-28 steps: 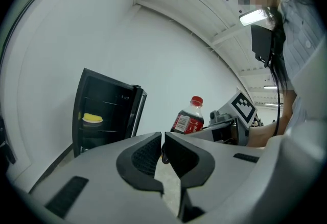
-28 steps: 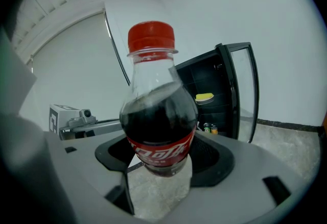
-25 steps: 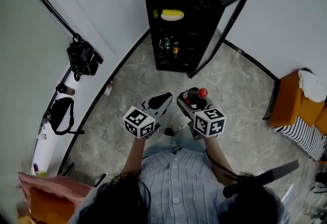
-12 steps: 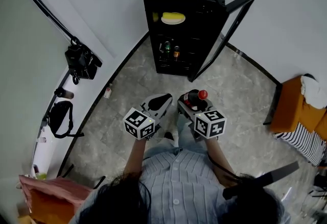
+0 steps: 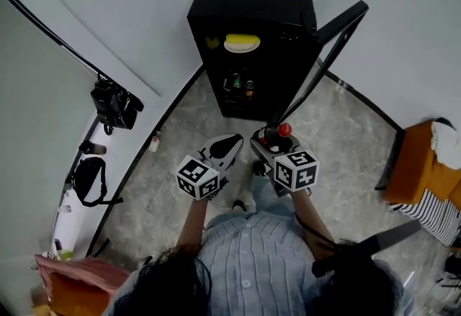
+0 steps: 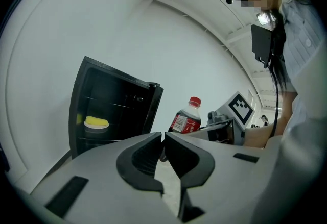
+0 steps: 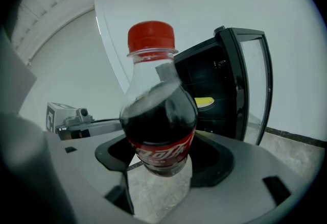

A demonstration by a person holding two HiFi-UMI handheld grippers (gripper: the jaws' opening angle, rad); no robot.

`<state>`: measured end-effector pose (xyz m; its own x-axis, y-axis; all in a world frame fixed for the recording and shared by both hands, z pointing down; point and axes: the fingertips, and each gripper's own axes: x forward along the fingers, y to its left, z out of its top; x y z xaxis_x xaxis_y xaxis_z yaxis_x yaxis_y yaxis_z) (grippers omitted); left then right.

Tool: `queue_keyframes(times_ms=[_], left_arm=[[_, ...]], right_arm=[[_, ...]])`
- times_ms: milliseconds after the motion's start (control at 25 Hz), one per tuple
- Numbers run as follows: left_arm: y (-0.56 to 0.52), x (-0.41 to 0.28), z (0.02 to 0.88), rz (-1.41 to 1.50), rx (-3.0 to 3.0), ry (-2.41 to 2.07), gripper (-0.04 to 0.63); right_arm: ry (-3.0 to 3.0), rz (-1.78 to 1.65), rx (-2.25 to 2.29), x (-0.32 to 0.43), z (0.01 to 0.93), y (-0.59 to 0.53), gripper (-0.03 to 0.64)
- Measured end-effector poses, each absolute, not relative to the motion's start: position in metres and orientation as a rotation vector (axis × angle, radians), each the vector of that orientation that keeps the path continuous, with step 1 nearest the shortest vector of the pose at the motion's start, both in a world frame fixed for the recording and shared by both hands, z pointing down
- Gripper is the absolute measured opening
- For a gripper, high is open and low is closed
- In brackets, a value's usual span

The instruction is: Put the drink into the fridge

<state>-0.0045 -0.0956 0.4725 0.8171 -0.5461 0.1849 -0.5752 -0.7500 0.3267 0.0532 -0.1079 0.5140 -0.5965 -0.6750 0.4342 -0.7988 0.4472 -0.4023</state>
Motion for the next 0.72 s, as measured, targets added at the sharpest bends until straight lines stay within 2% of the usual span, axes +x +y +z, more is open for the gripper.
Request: queue_keyframes(times_ms=[720], left_arm=[[-0.181,0.031,0.477,0.126,2.567,-0.928,0.011]], right_arm=[[-2.530,0.869,1.137,0.072,0.518,-0.196,0.296]])
